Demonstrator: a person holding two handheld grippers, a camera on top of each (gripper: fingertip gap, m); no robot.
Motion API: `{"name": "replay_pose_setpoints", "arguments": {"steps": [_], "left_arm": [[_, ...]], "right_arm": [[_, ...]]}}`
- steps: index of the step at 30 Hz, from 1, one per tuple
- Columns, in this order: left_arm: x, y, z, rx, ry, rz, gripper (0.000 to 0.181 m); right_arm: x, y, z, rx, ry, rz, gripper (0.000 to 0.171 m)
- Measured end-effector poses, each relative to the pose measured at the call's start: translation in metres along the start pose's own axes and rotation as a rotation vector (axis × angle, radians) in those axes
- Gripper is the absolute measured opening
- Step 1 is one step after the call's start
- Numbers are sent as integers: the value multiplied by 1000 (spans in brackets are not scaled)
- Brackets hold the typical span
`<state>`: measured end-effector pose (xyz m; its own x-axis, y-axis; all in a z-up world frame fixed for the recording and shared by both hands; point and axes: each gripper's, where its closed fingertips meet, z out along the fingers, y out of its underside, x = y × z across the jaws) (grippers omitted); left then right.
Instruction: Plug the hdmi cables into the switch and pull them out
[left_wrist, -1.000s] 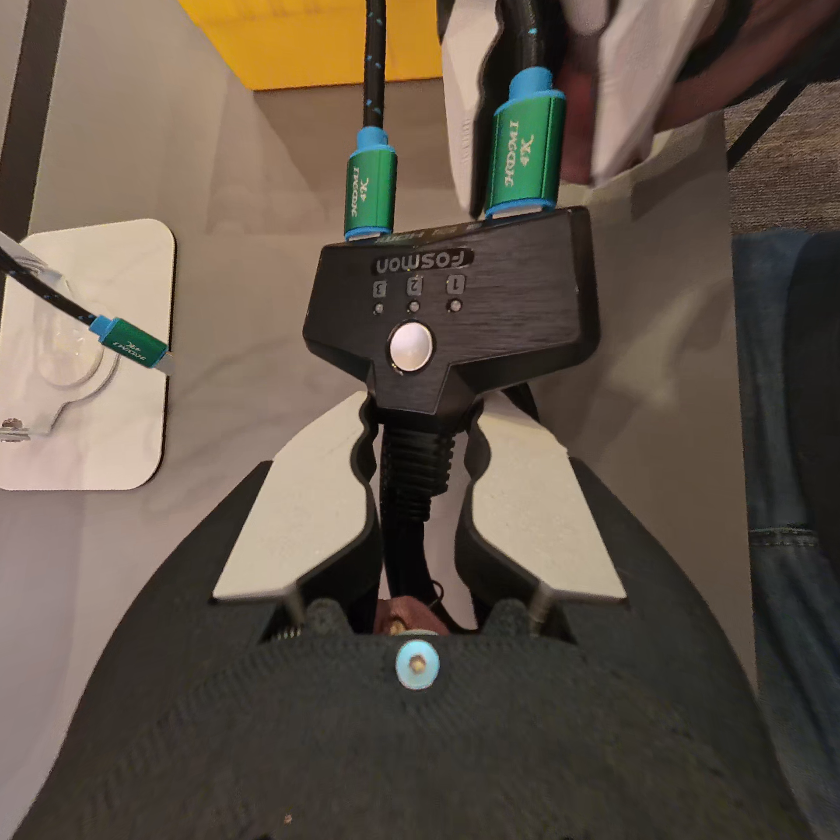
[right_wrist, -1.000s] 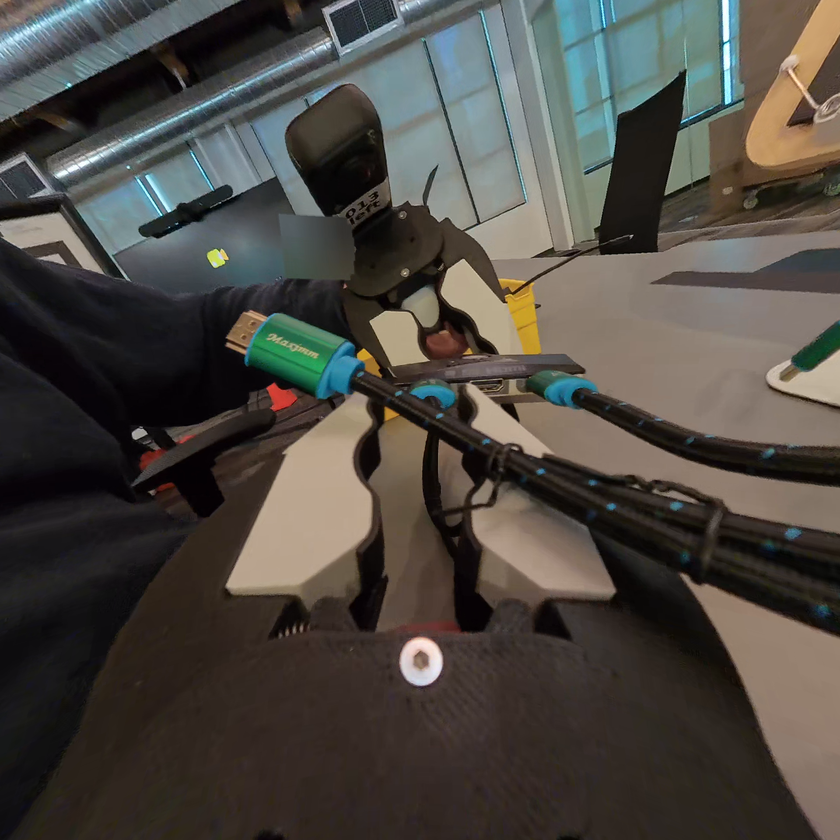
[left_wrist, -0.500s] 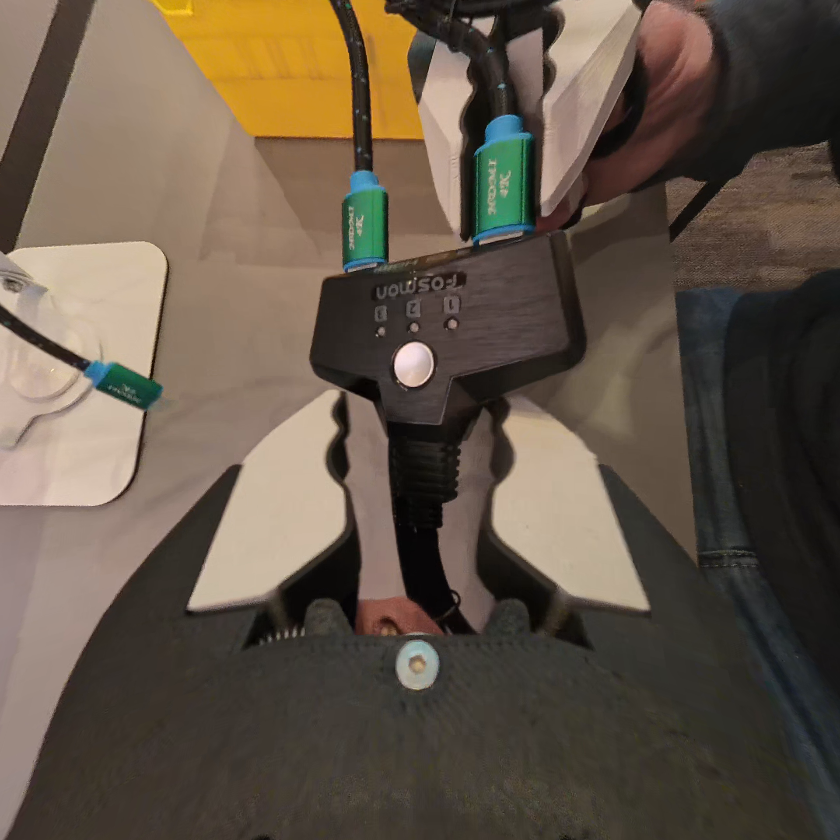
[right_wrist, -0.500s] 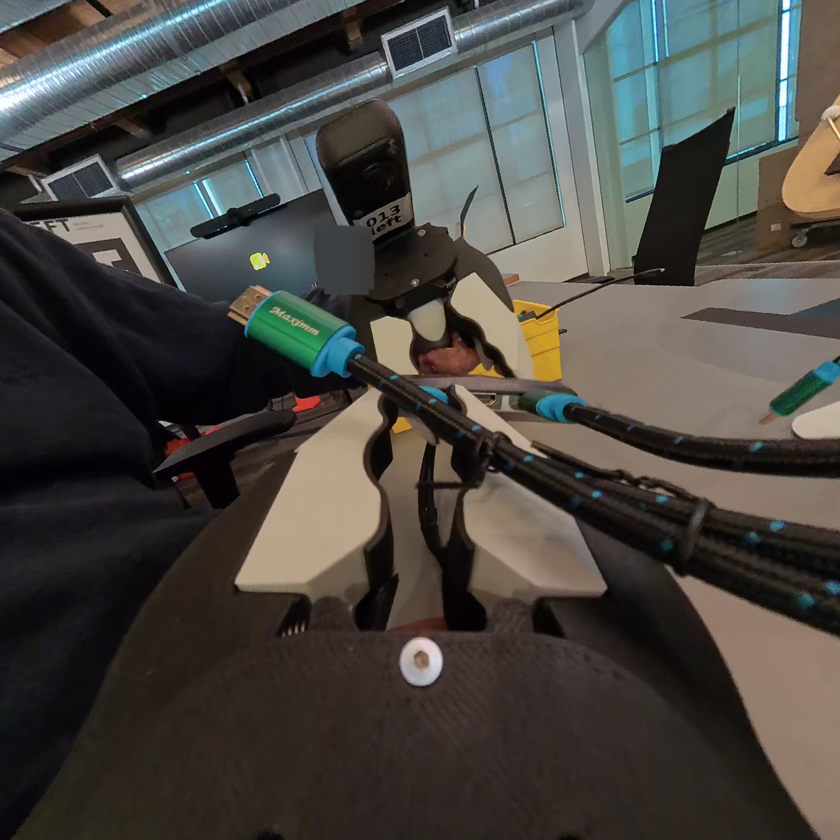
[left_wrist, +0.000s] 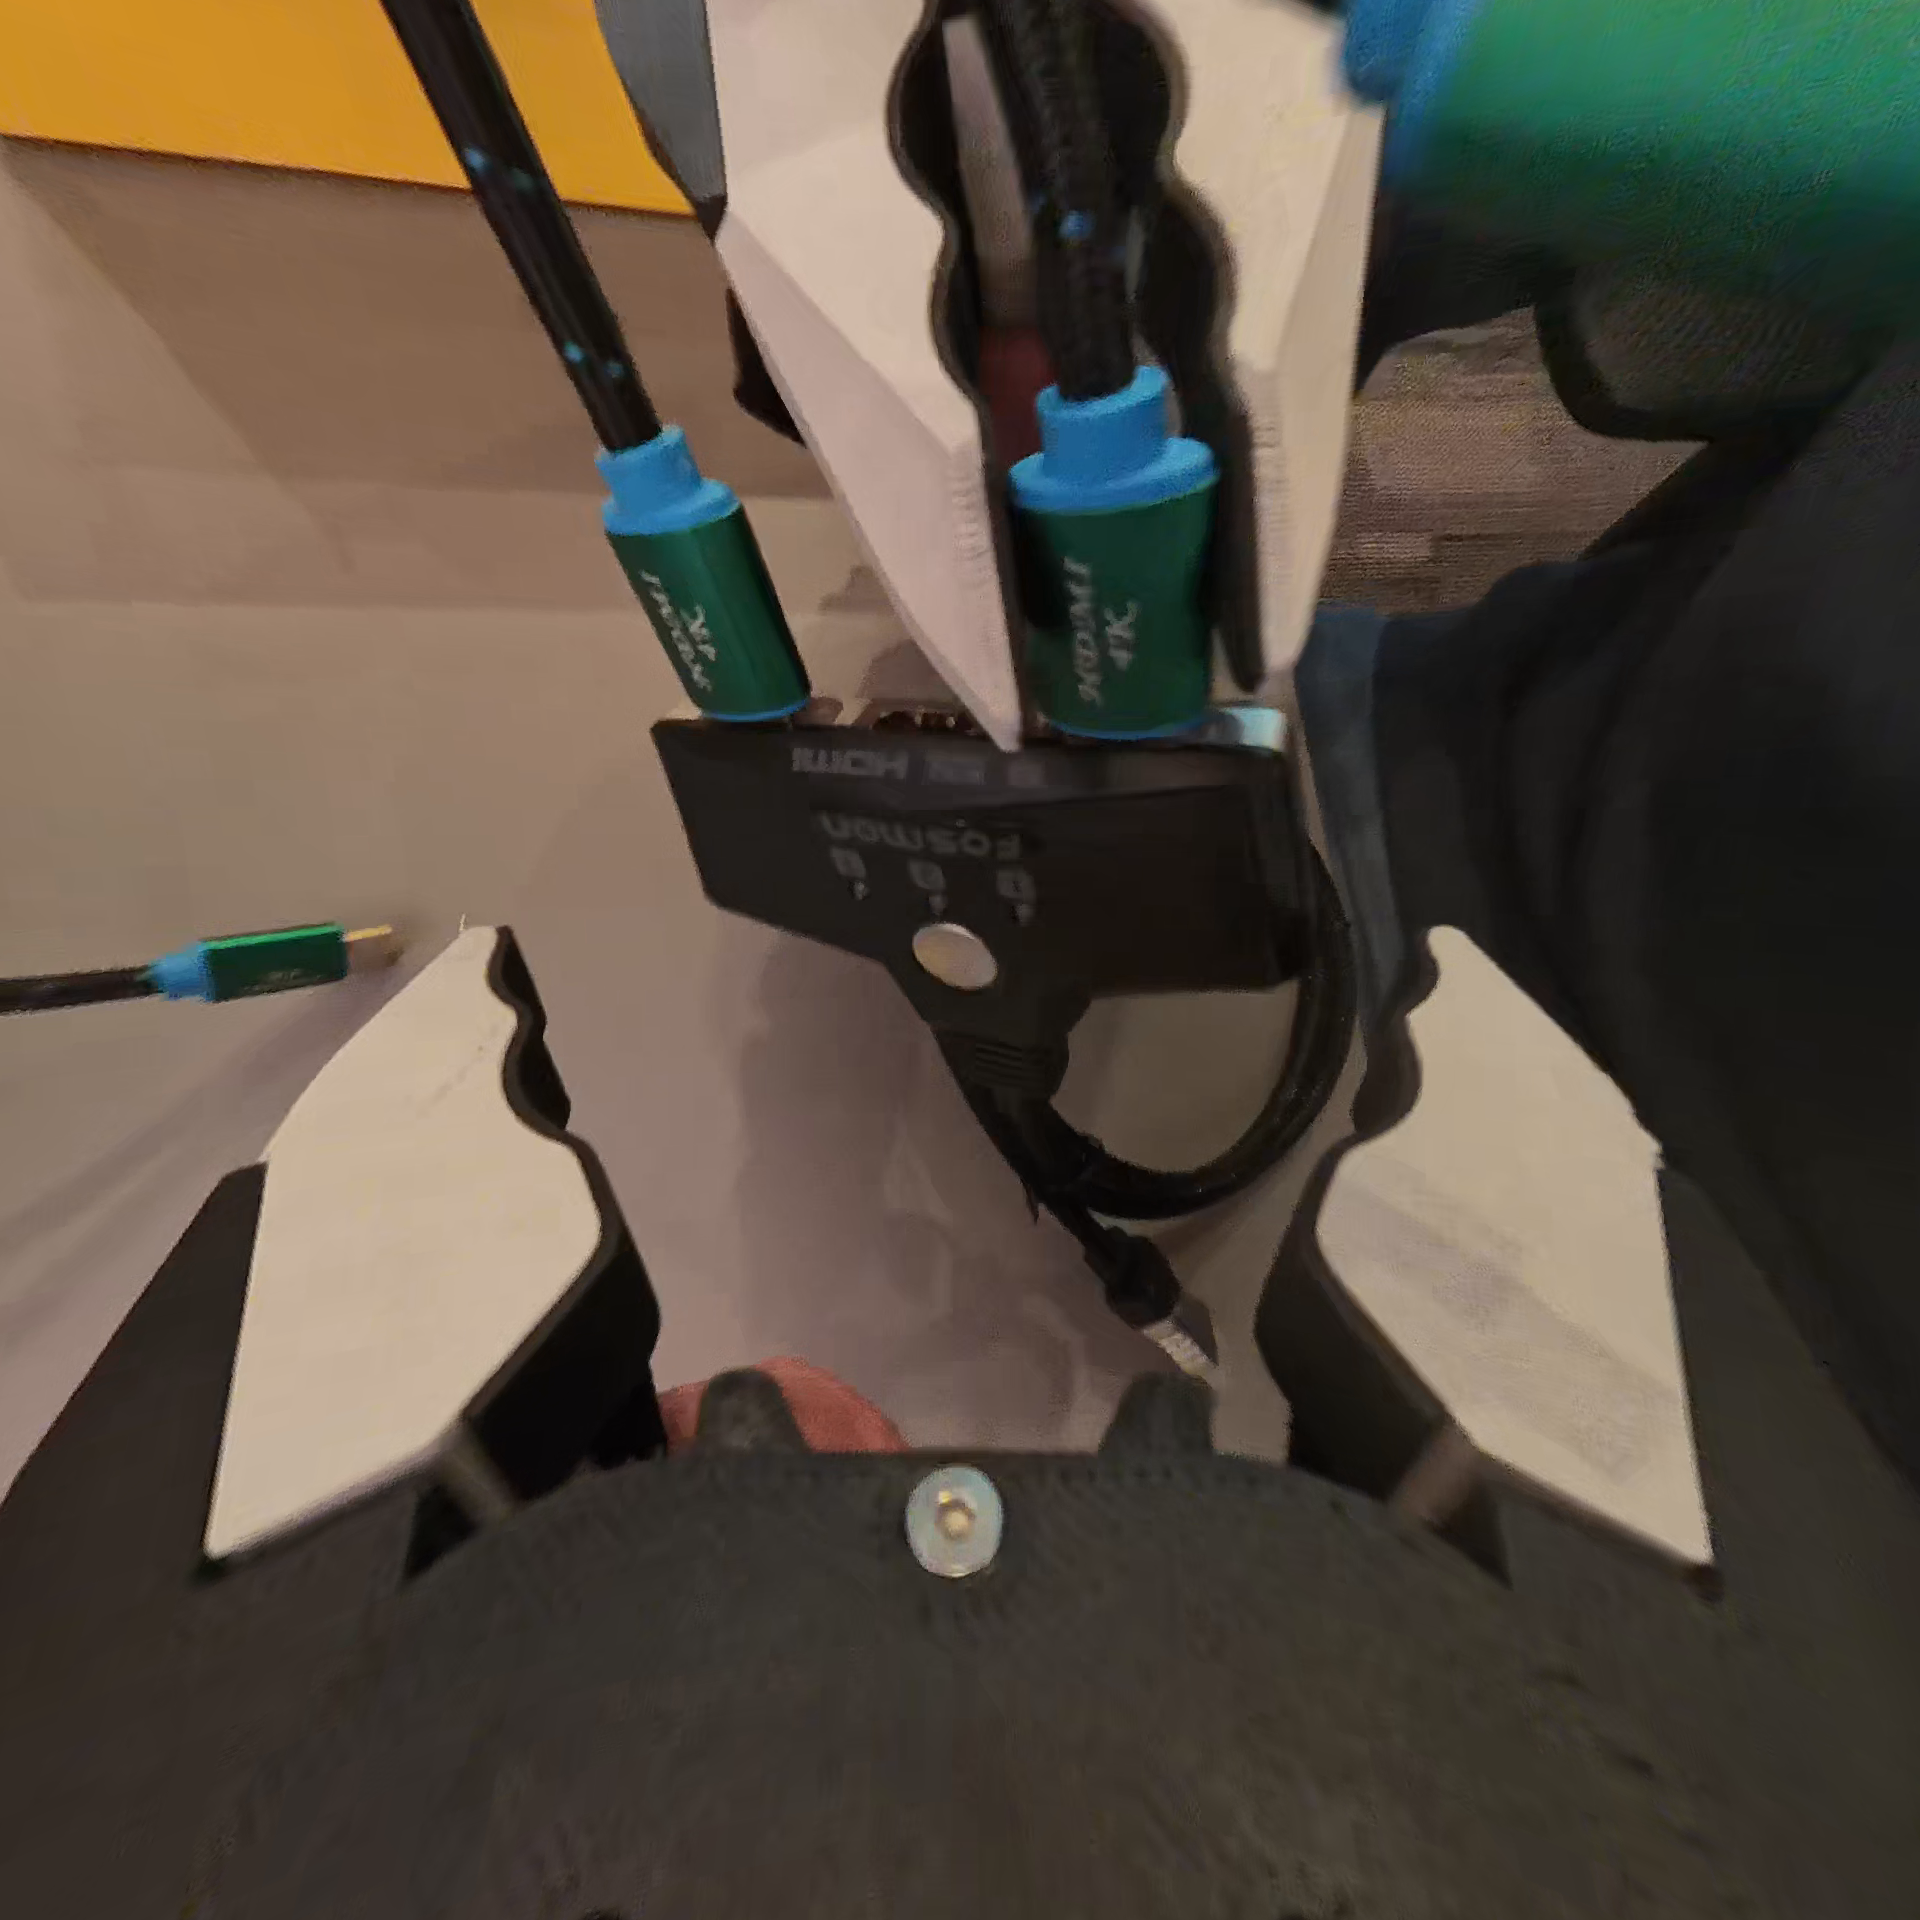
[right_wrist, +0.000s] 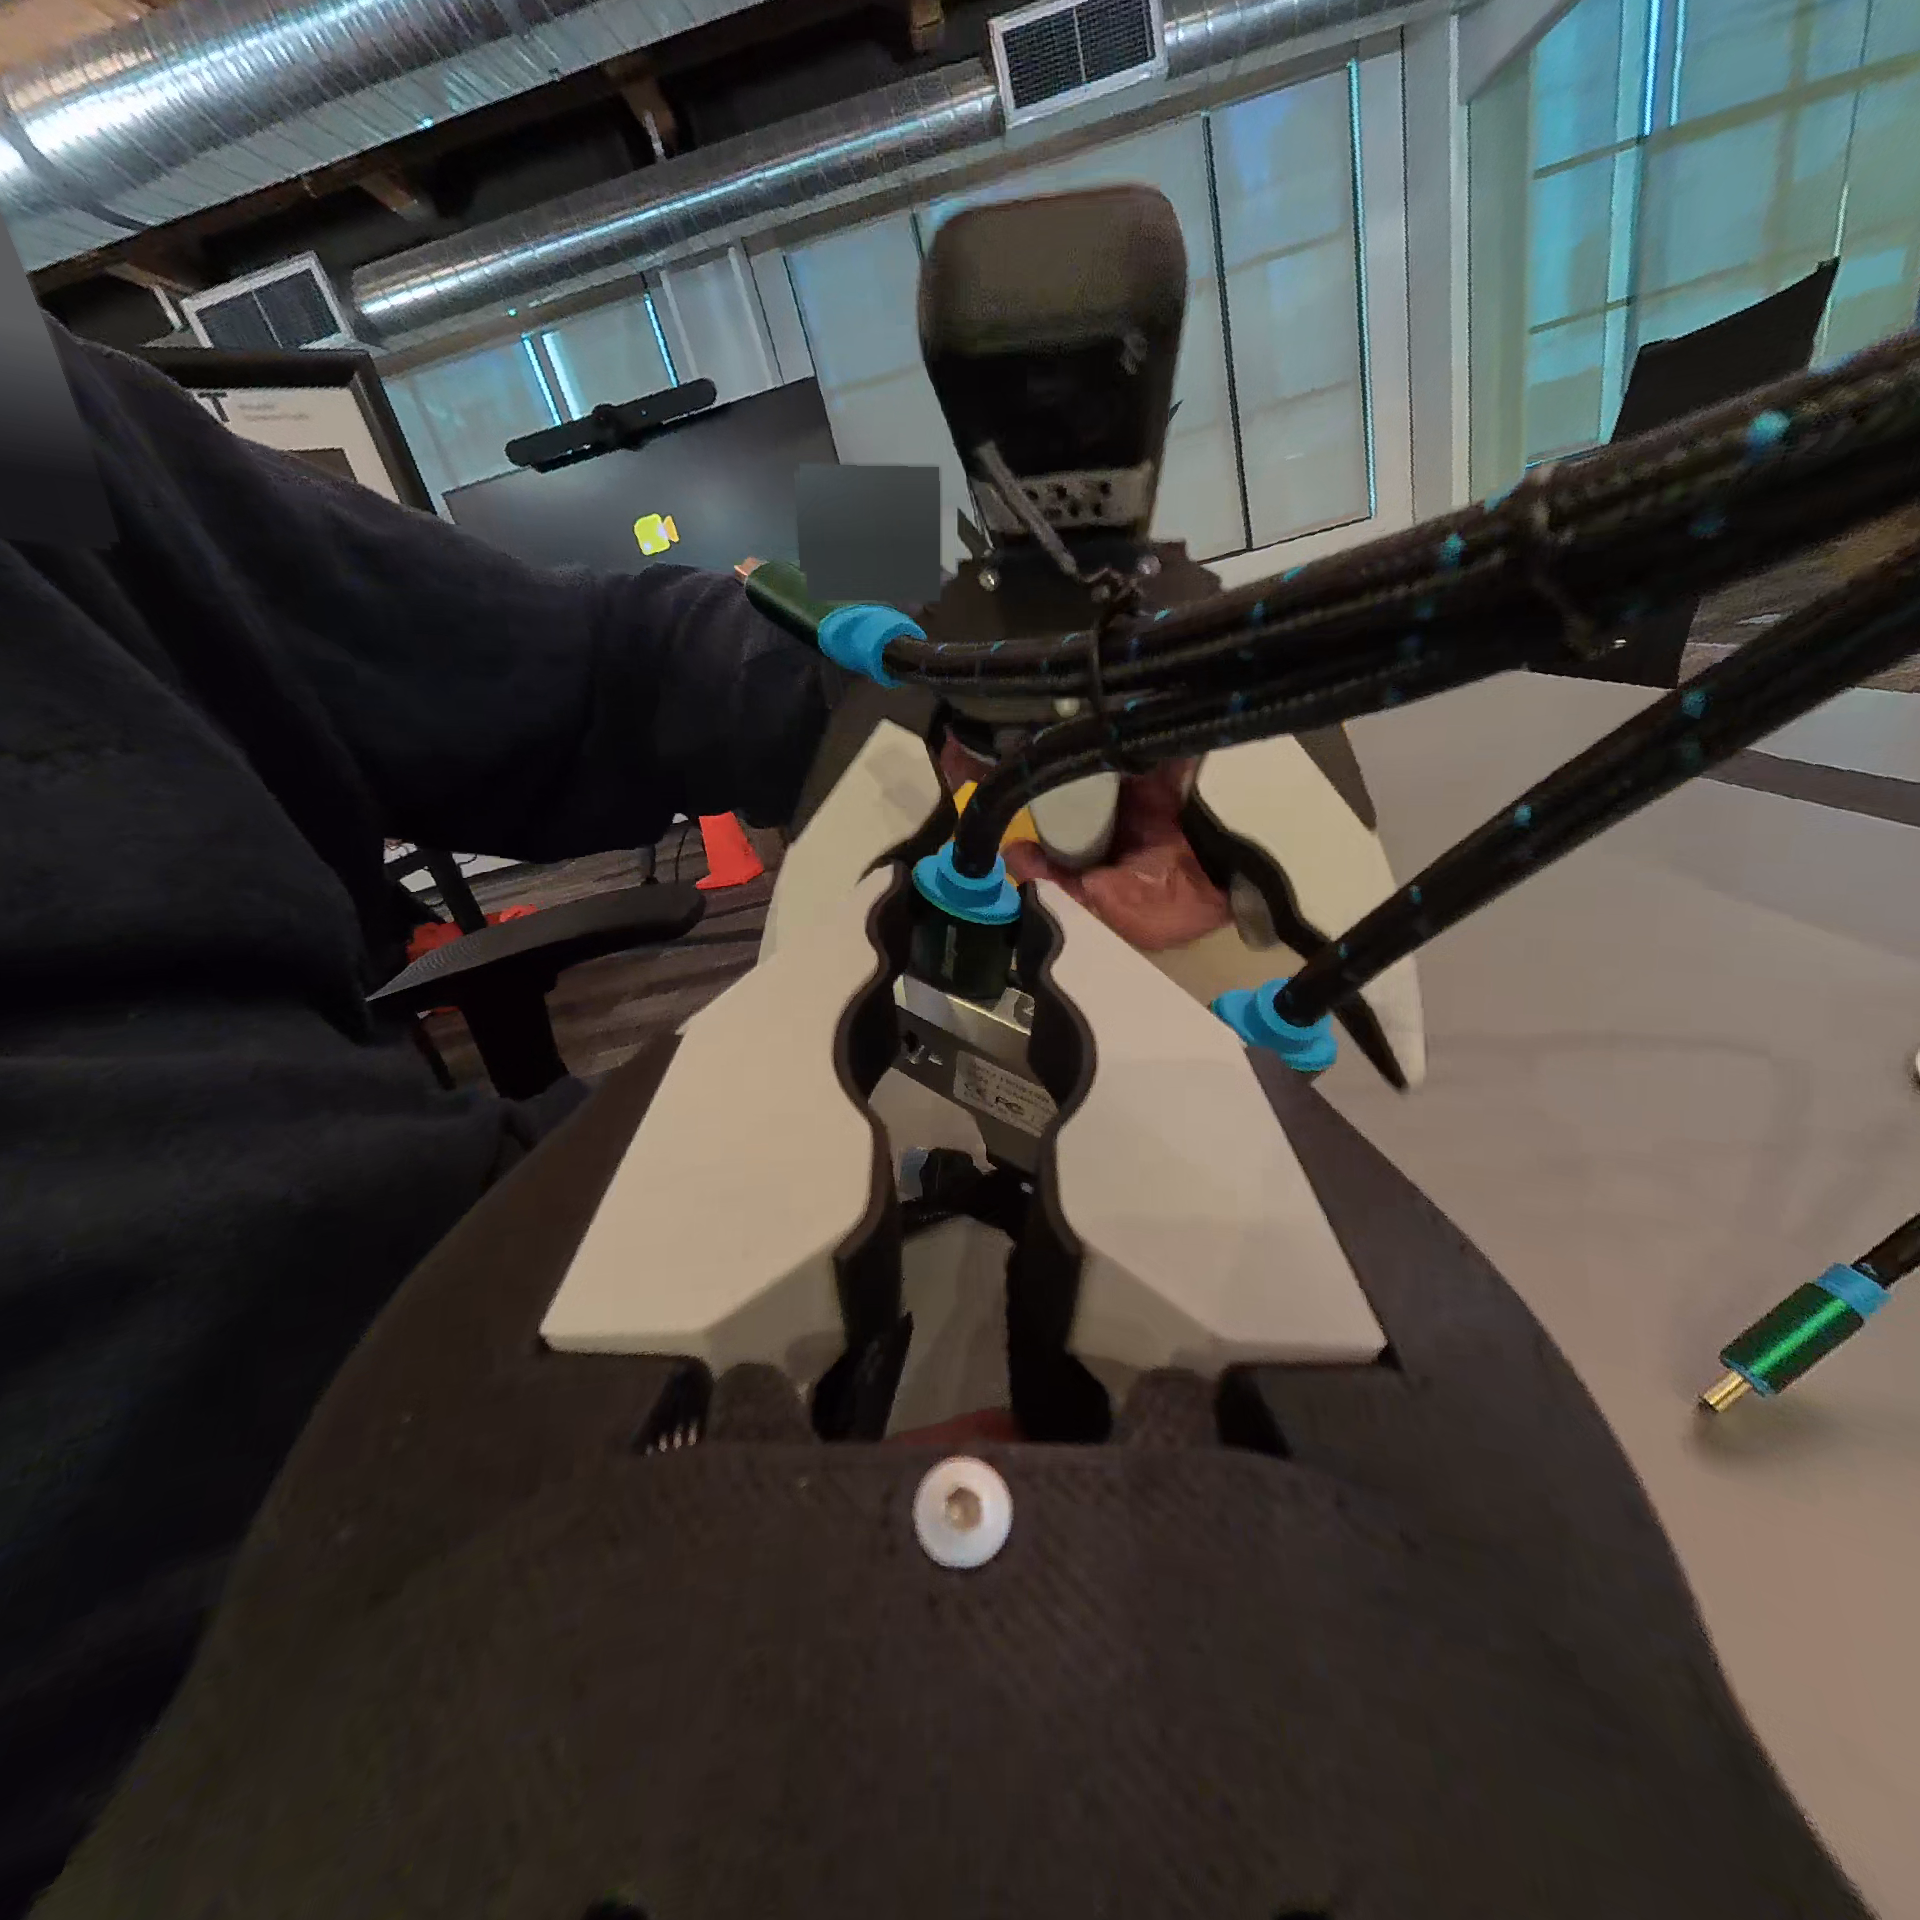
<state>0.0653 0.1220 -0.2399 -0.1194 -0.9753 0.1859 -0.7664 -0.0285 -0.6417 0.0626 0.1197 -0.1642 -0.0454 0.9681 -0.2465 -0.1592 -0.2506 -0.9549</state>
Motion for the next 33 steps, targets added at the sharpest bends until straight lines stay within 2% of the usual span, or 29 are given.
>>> {"name": "replay_pose_setpoints", "arguments": {"steps": [9,12,15,25,33], "left_arm": [[18,-6,37,96,293,-84,145],[21,-7,42,132,338,-102,140],[18,-7,44,144,319,-94,133],[9,-9,35,192,212,-78,131],[-4,-5,23,113,47,-31,131]], "right_arm": [[-3,6,-4,-12,-48,-24,17],[-1,9,-5,-12,-48,-22,17],[1,10,-7,0,-43,-15,17],[-2,8,-7,-19,-31,-30,18],[-1,7,-10,-56,12,-41,20]]}}
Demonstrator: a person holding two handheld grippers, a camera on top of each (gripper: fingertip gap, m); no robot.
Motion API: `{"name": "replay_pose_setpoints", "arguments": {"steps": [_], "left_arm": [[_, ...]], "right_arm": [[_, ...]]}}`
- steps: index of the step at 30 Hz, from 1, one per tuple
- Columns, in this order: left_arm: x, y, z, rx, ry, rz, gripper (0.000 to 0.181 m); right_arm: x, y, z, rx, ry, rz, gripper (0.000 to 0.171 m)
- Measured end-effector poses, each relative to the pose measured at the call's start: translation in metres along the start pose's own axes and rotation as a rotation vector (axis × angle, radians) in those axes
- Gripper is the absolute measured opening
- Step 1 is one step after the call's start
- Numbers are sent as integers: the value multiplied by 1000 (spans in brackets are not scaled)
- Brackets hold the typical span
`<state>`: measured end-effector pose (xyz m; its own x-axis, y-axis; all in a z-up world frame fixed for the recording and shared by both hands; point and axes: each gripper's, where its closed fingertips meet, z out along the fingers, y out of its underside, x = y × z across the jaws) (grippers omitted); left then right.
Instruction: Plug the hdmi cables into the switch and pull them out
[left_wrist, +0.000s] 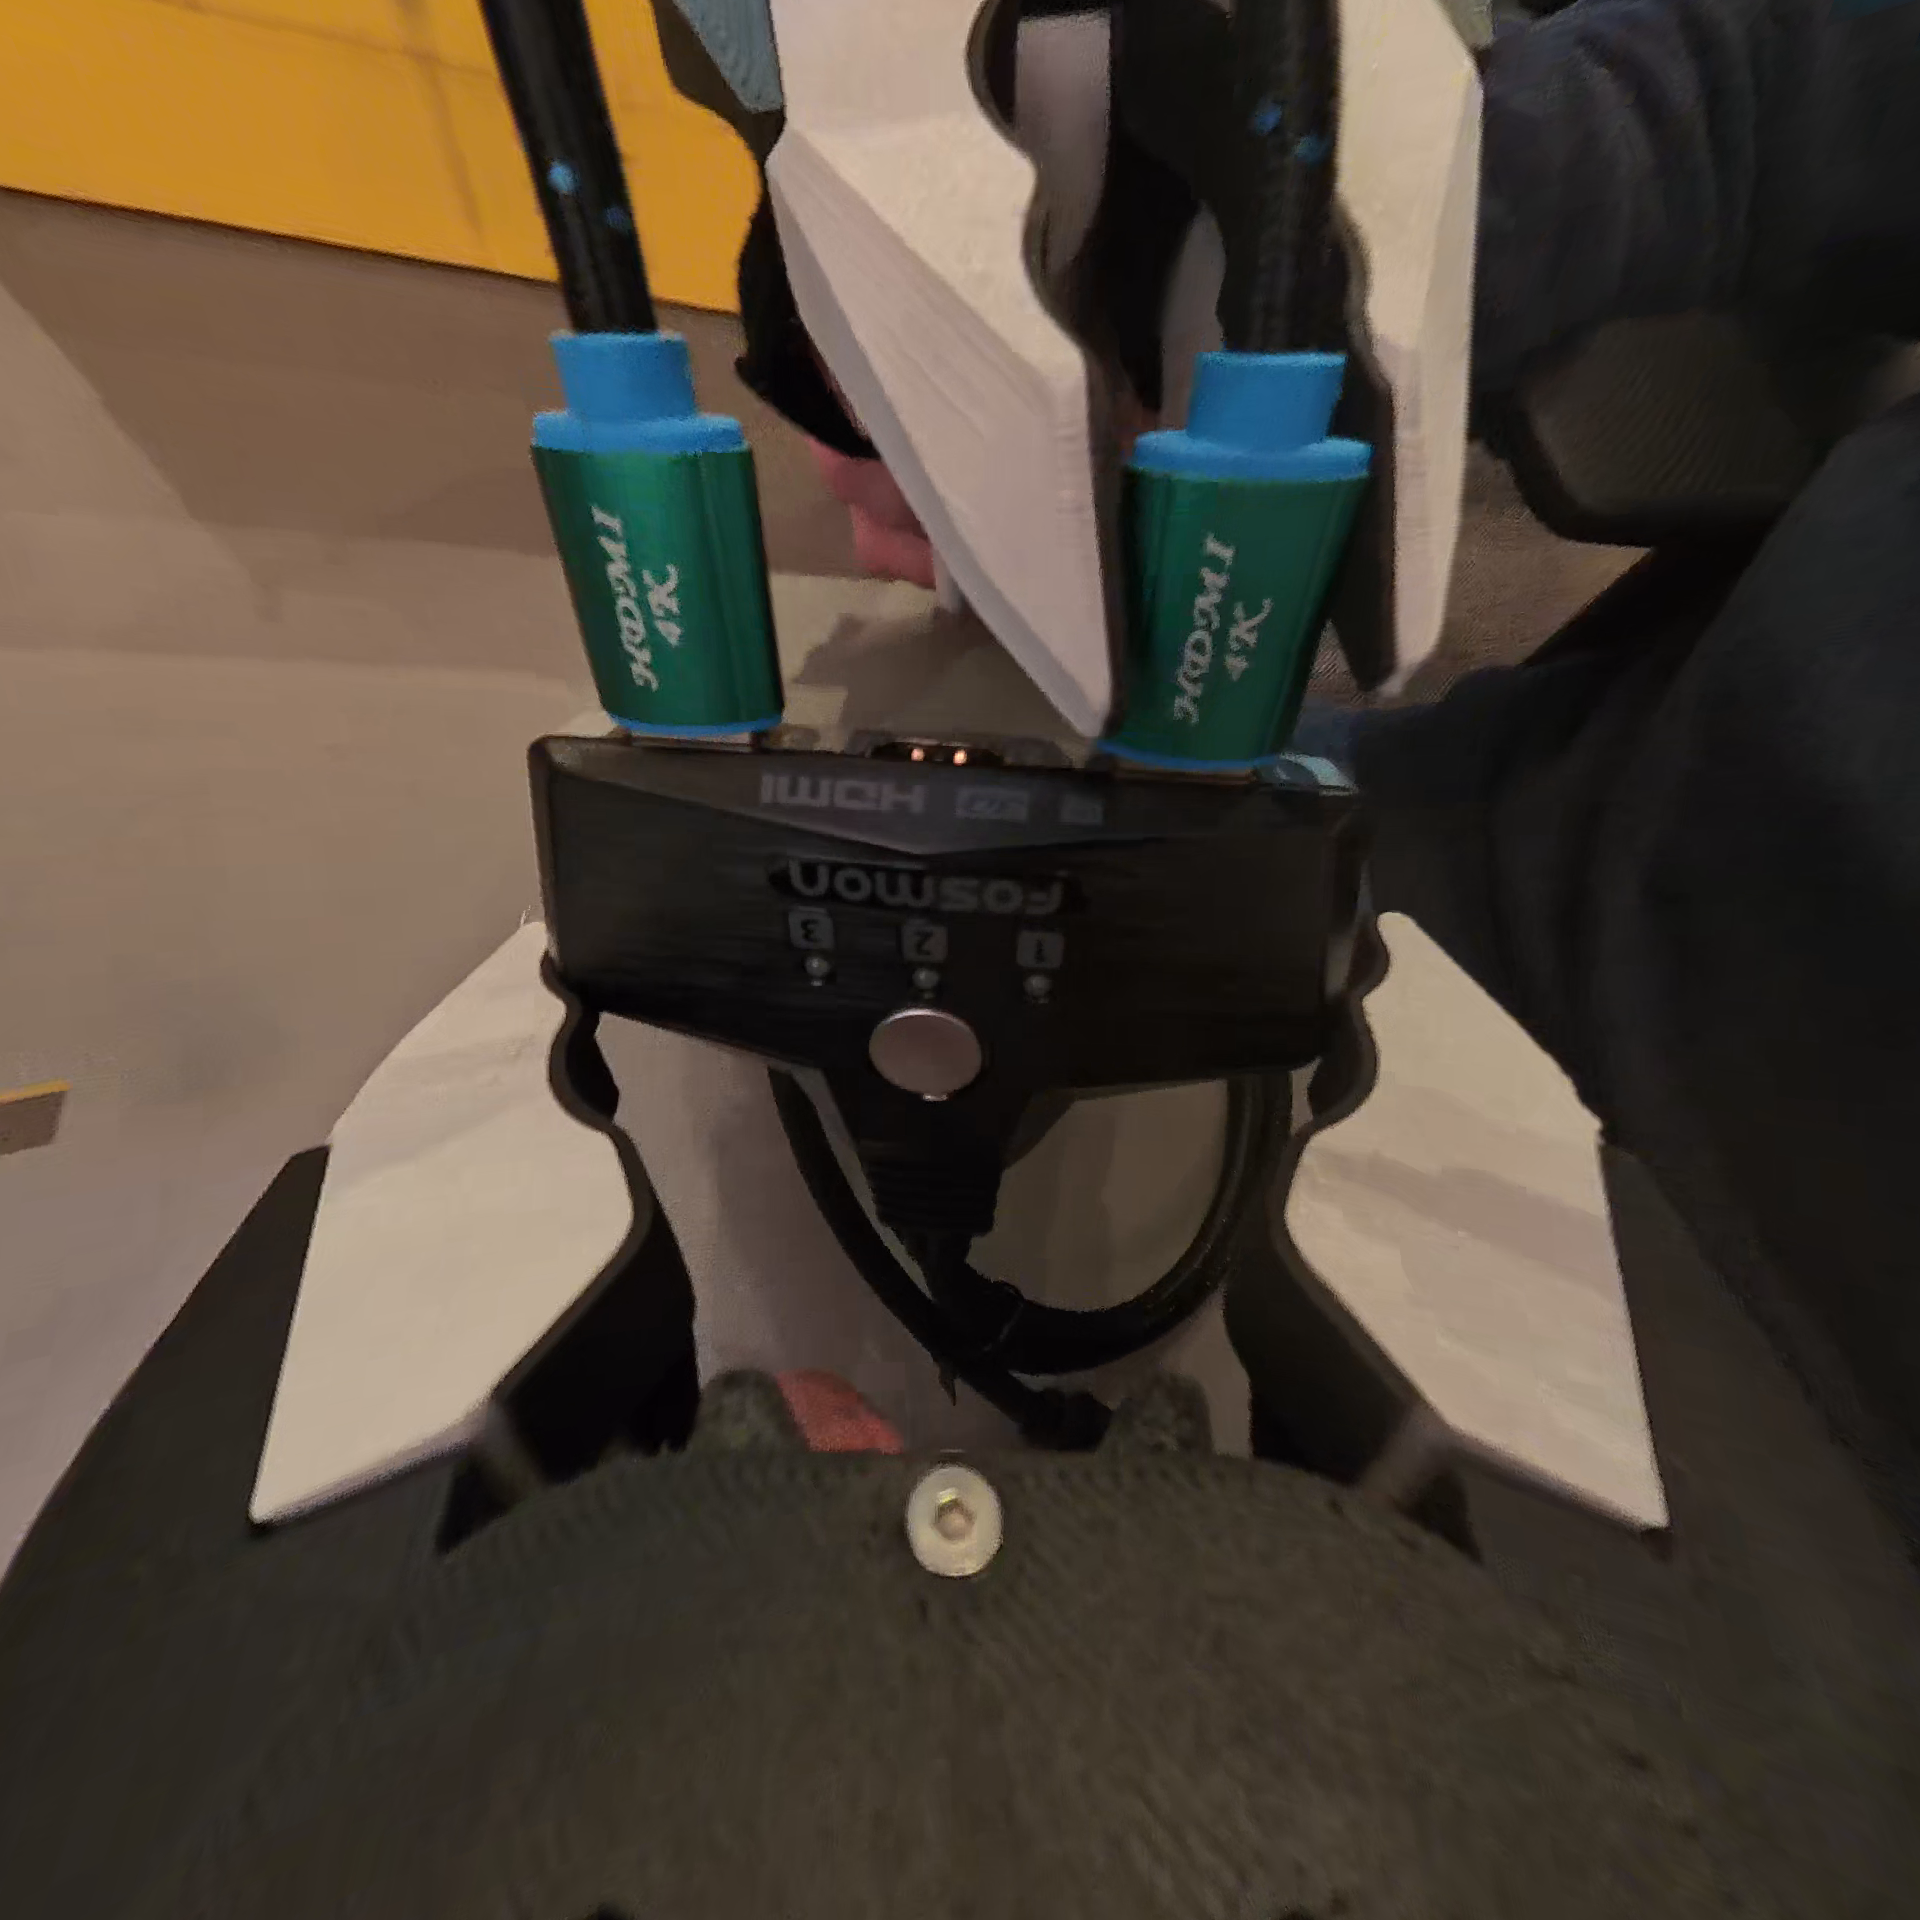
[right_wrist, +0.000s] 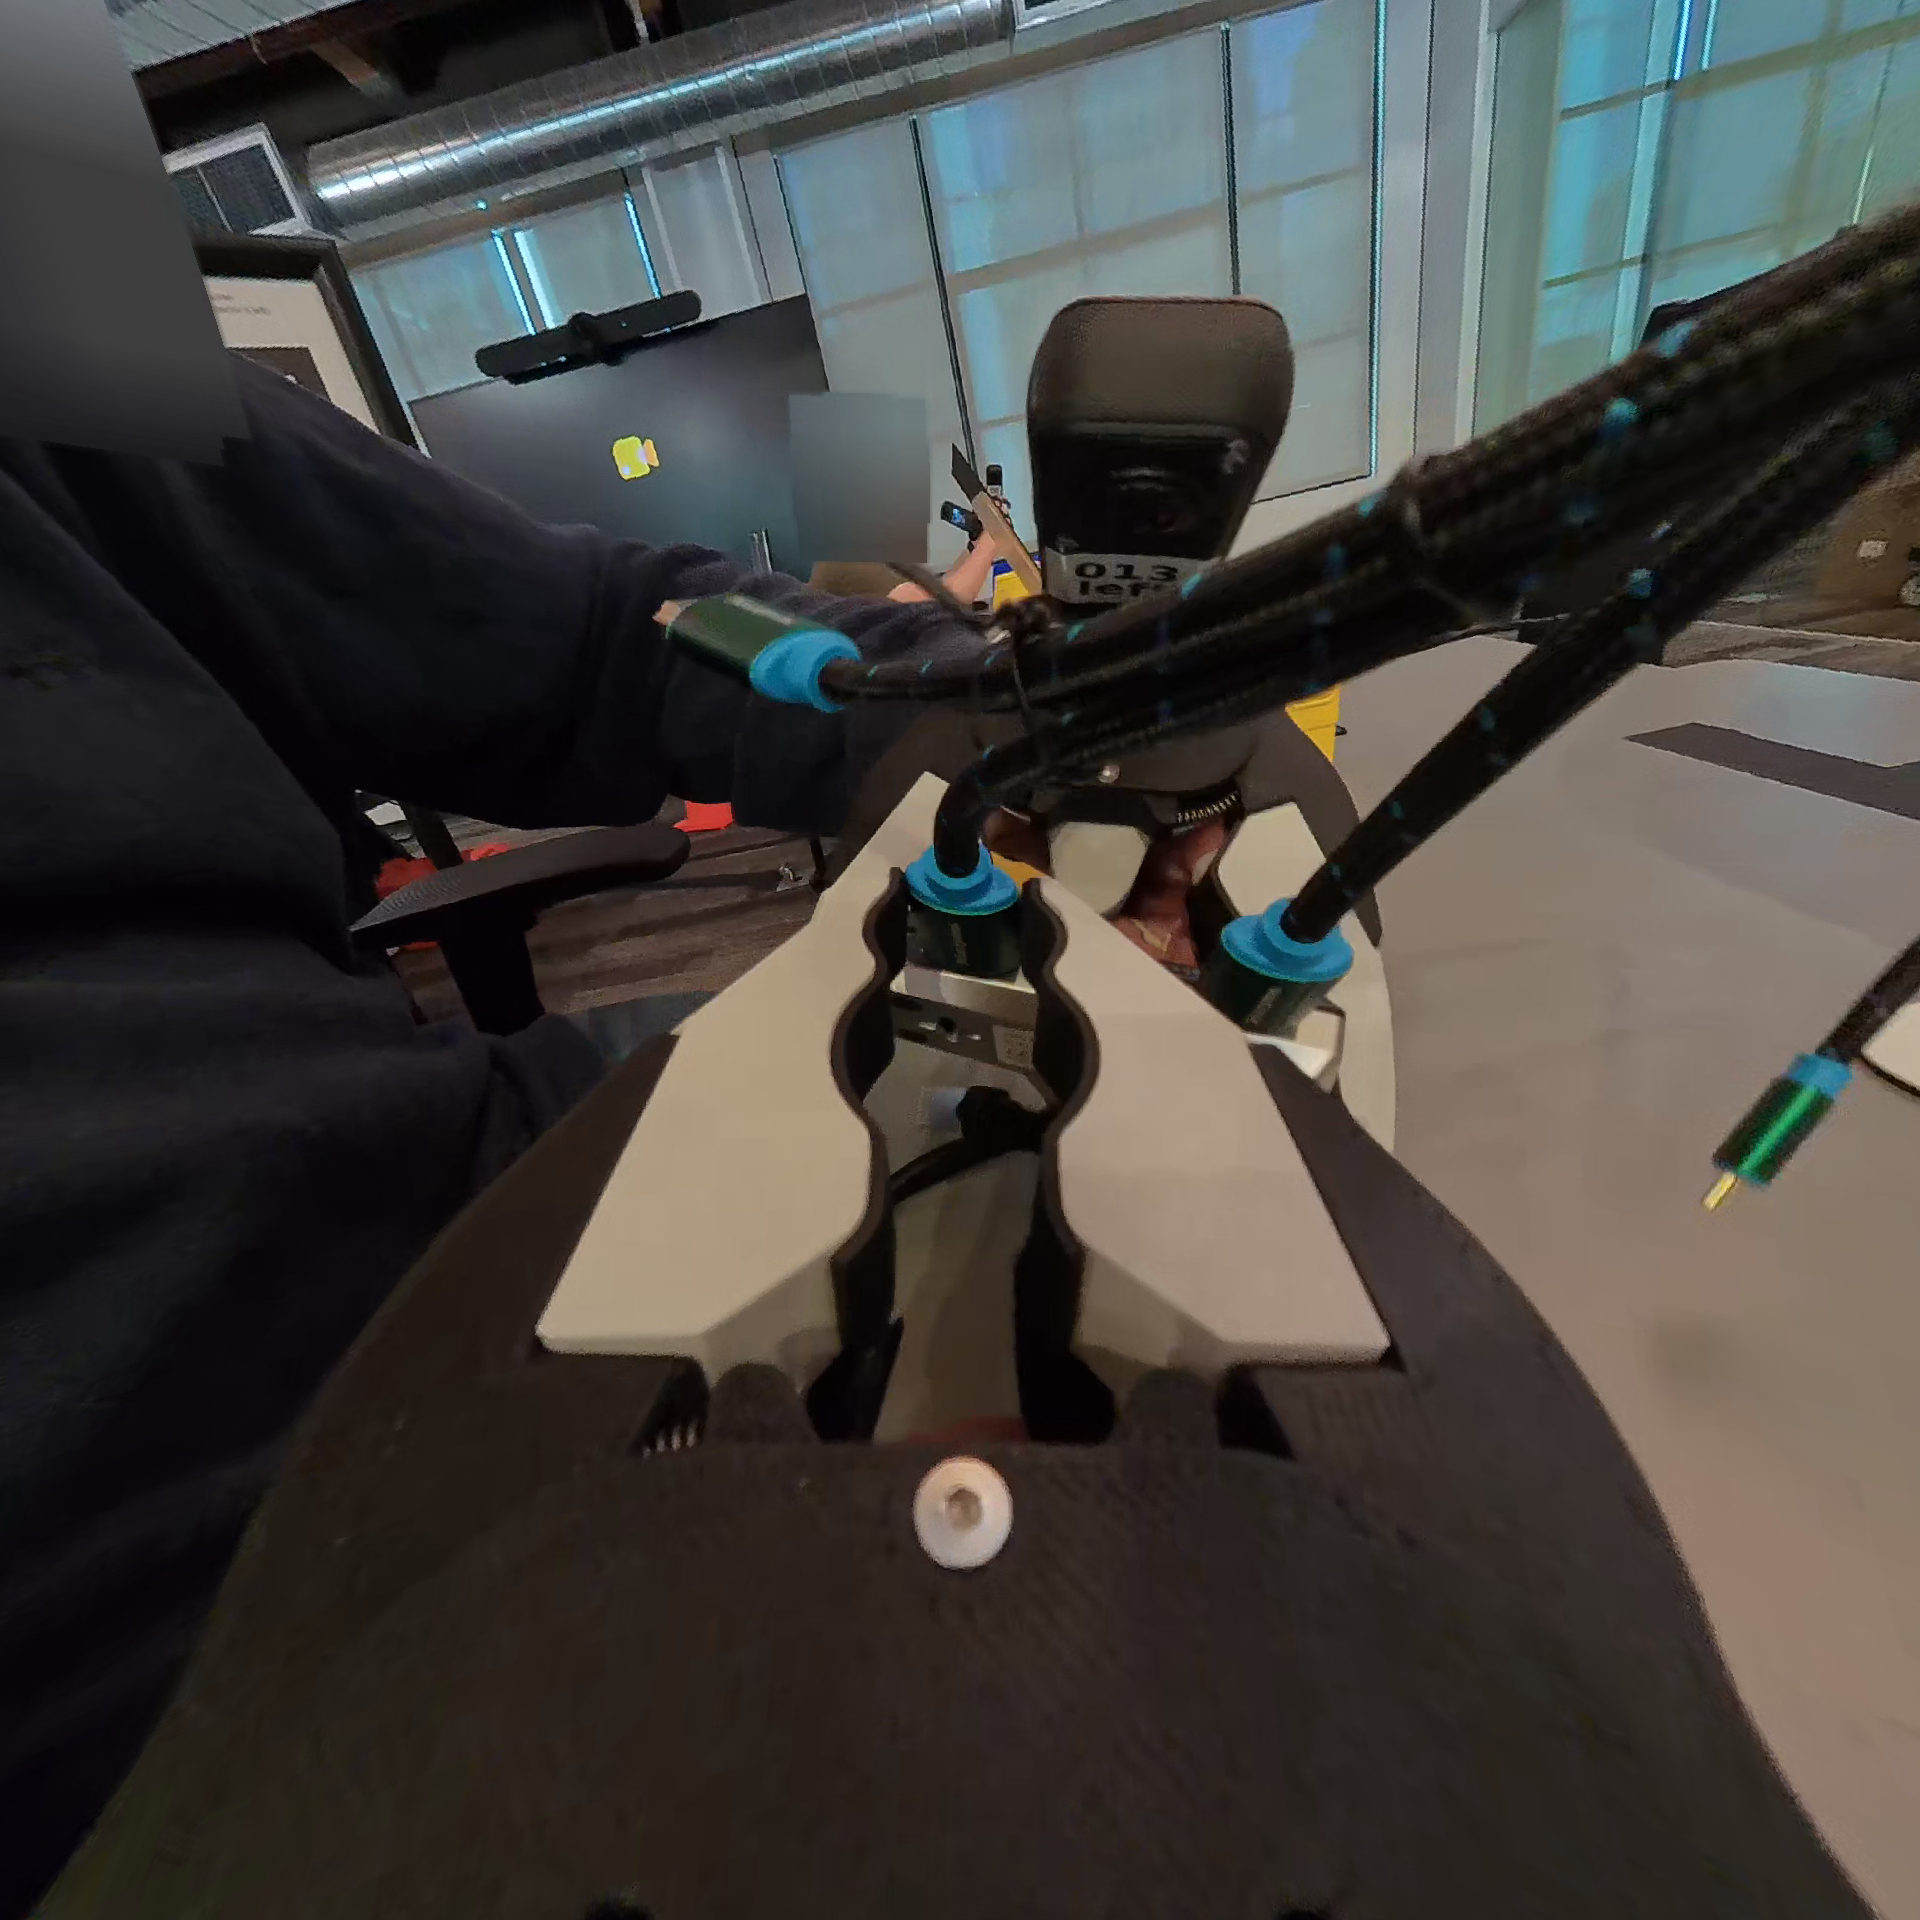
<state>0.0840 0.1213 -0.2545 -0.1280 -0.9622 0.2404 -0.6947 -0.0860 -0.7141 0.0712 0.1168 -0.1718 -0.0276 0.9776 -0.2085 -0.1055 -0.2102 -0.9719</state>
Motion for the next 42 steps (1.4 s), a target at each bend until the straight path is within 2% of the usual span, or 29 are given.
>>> {"name": "replay_pose_setpoints", "arguments": {"steps": [8,12,17,22,31,42], "left_arm": [[-11,10,-19,-169,-163,36,131],[-13,10,-27,-243,-206,44,131],[-13,11,-33,-315,-222,46,130],[-16,15,-40,-349,-249,14,130],[-16,13,-47,-316,-280,-36,130],[-13,11,-47,-311,-291,-43,130]], "right_arm": [[11,8,-2,-112,90,-78,35],[8,0,2,-120,72,-133,32],[5,1,12,-193,43,-191,20],[9,6,12,-235,45,-190,19],[11,2,13,-7,8,-121,19],[8,-3,13,14,-23,-127,19]]}}
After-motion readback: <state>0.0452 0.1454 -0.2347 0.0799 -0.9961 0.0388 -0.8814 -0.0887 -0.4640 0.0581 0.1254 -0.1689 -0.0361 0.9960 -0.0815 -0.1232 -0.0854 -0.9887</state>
